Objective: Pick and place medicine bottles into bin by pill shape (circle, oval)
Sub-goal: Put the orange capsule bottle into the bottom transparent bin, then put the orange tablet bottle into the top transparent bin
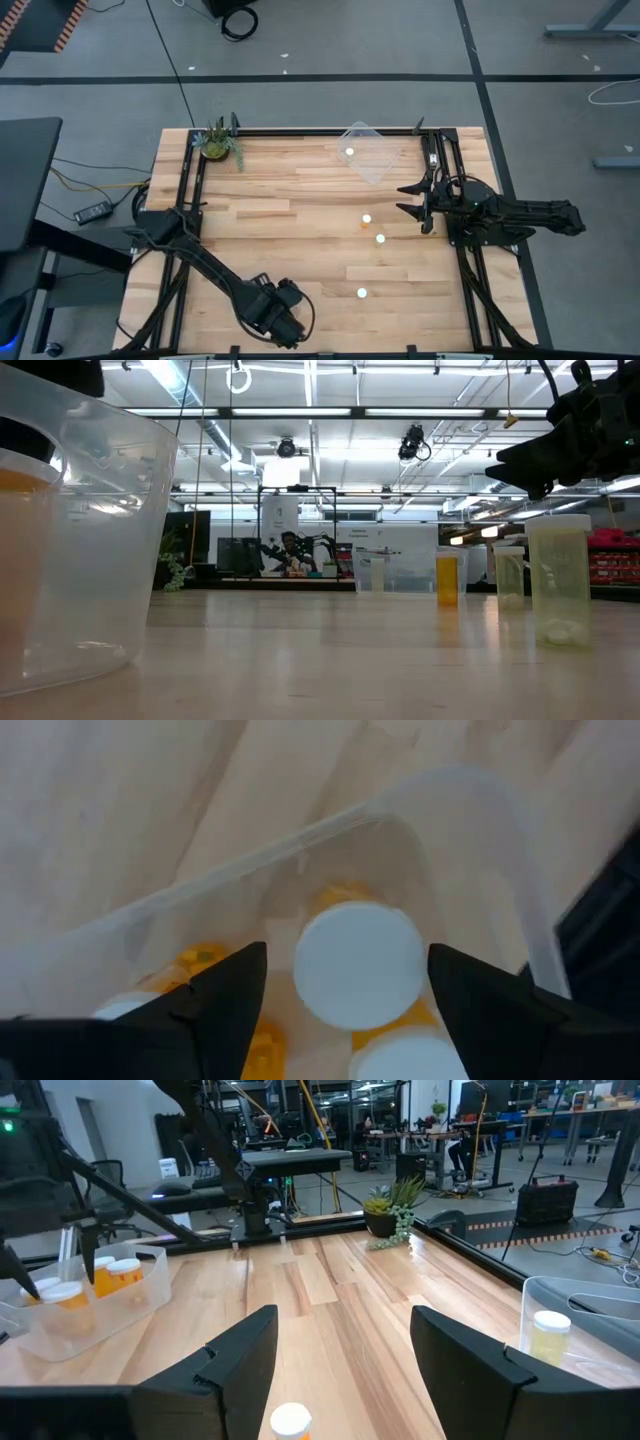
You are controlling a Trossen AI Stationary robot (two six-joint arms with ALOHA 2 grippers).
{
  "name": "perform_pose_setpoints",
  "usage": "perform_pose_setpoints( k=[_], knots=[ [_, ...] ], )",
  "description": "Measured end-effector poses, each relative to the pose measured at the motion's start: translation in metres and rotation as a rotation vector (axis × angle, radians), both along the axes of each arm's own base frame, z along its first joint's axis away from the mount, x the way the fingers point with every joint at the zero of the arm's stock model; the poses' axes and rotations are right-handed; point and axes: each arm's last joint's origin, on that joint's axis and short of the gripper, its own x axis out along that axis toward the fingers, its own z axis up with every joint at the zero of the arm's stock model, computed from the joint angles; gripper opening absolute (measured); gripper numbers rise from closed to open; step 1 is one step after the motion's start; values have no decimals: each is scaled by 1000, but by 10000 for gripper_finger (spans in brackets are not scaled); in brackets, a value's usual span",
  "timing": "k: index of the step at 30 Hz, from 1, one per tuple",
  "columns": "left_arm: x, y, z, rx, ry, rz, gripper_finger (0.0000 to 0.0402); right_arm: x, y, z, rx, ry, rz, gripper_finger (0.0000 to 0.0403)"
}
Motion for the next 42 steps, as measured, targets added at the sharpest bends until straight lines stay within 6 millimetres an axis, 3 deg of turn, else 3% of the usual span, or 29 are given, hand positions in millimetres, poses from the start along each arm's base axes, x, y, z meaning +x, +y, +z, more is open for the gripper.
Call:
perform_pose_setpoints(
  k=[7, 22, 35, 42],
  knots=[
    [-4, 16, 28, 58, -77, -86, 263, 0, 0, 0, 0, 0, 0, 237],
    [-4, 72, 87, 241, -257, -218, 200, 0, 0, 0, 0, 0, 0, 237],
    [-29, 122, 153, 456, -462, -271, 132, 0, 0, 0, 0, 0, 0, 237],
    [-46, 137, 197, 726, -671, -280, 85, 0, 0, 0, 0, 0, 0, 237]
  ],
)
